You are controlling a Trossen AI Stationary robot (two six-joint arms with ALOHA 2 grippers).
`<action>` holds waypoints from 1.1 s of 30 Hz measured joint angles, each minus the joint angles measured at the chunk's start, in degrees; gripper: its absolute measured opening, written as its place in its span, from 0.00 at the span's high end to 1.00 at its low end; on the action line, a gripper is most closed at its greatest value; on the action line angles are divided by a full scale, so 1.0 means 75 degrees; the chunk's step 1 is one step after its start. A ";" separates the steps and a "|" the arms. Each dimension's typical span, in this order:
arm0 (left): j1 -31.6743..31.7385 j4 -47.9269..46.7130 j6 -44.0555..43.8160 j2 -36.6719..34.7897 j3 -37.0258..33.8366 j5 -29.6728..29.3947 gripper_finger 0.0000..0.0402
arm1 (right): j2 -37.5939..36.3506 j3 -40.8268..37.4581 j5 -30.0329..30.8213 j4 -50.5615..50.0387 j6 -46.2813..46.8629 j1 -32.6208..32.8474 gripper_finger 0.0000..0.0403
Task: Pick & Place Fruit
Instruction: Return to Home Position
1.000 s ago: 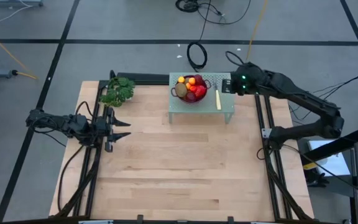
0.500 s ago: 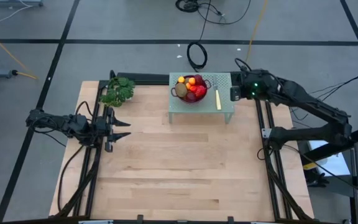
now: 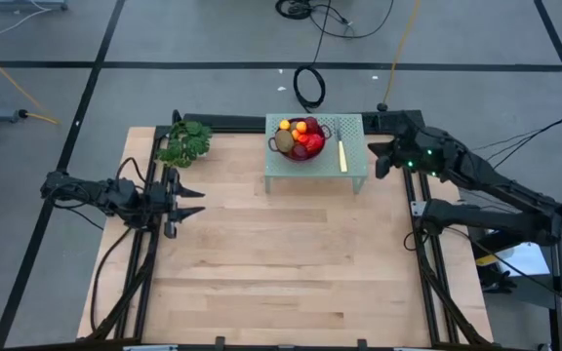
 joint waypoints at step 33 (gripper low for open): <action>0.0000 0.1105 0.0032 -0.0001 0.0003 -0.0731 0.60 | -0.3381 -0.3667 -0.0867 0.2787 -0.1626 0.0017 1.00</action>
